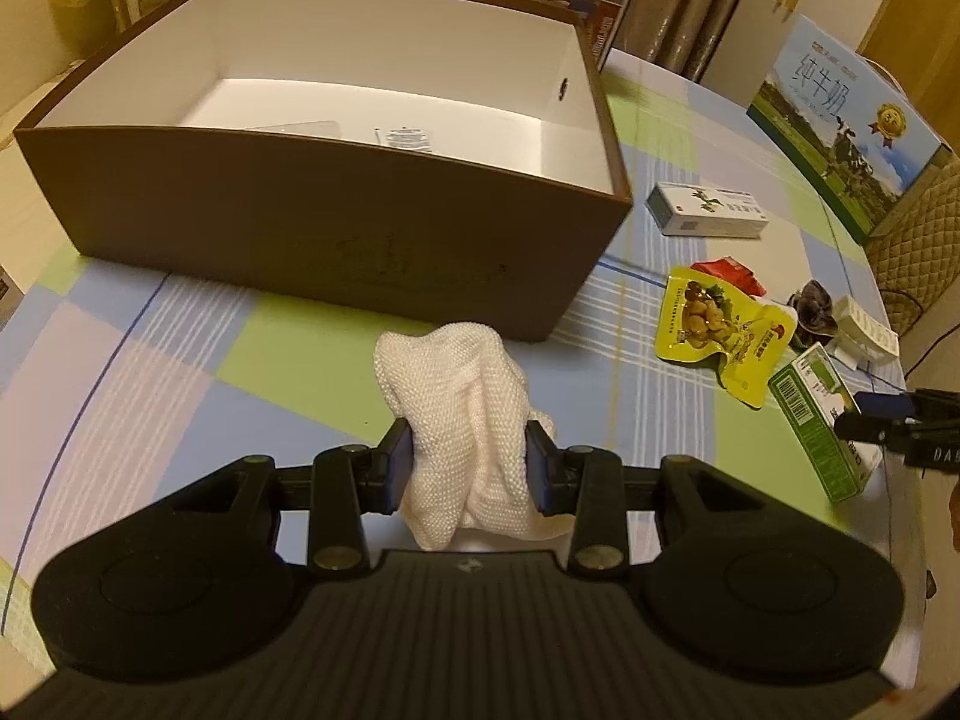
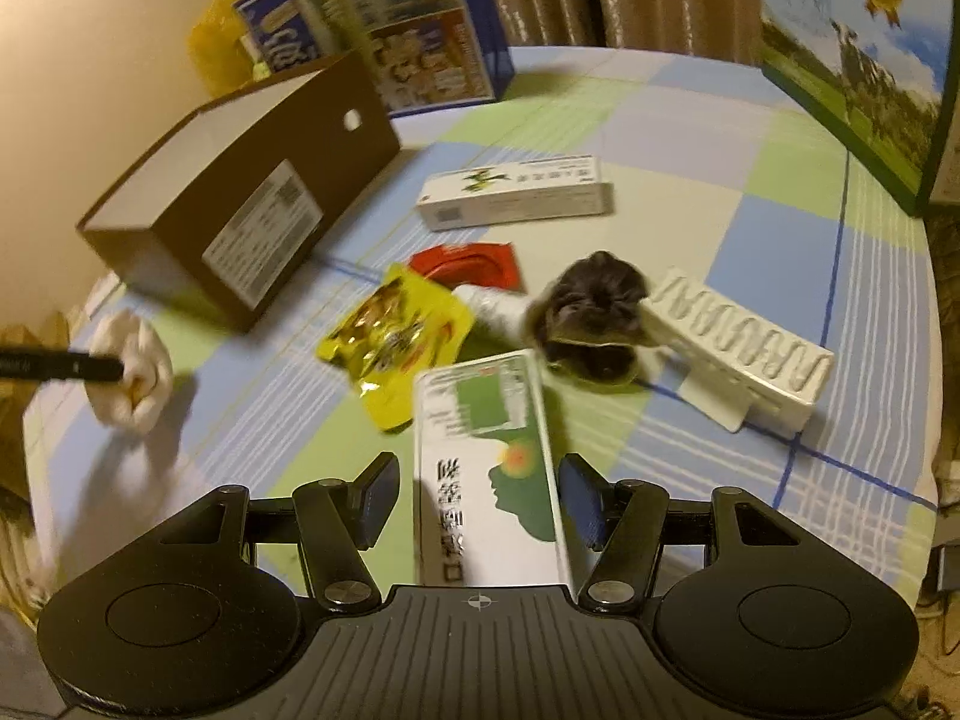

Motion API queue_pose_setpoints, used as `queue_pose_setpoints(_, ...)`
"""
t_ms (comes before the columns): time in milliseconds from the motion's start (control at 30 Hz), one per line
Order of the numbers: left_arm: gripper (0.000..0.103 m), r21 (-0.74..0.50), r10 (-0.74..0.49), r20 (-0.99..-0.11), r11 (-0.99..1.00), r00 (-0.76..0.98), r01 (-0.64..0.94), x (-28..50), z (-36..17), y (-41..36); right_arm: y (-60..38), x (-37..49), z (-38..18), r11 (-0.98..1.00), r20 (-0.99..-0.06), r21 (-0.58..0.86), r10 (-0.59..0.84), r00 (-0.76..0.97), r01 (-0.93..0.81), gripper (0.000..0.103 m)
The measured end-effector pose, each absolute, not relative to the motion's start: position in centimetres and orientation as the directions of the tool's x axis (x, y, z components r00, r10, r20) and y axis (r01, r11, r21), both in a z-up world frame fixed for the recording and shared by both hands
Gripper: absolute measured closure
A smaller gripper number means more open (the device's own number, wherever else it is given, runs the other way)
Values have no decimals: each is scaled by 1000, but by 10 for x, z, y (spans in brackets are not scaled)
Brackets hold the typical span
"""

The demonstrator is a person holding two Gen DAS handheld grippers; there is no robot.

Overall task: Organize objects
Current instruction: 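Grasp the white cloth with the left tool while the right tool grasps the green medicine box, then carry the cloth and medicine box with both tools over the brown box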

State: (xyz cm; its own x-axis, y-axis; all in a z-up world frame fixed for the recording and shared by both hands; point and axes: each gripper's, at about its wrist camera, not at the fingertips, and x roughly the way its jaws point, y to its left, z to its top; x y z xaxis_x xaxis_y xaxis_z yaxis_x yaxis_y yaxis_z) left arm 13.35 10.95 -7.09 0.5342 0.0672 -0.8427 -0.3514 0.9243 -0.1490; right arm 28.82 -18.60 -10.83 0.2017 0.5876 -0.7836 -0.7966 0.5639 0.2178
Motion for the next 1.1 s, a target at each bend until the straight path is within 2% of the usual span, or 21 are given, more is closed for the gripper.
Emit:
queue_pose_setpoints(233,70,-152,65,-840,925,538,-349,127,-69,113,-152,272,-119,588,-832,44,470,297,-807,47)
queue_pose_setpoints(467,70,-160,71,-838,916,540,-368,113,-66,129,-147,263,-124,637,-840,-17,409,356,-770,51)
queue_pose_setpoints(700,70,-165,73,-833,914,548,-372,104,-60,152,-153,242,-111,712,-855,31,383,351,-701,51)
queue_pose_setpoints(1100,70,-175,73,-783,927,618,-331,101,-15,199,-115,198,-47,698,-777,159,524,348,-698,51)
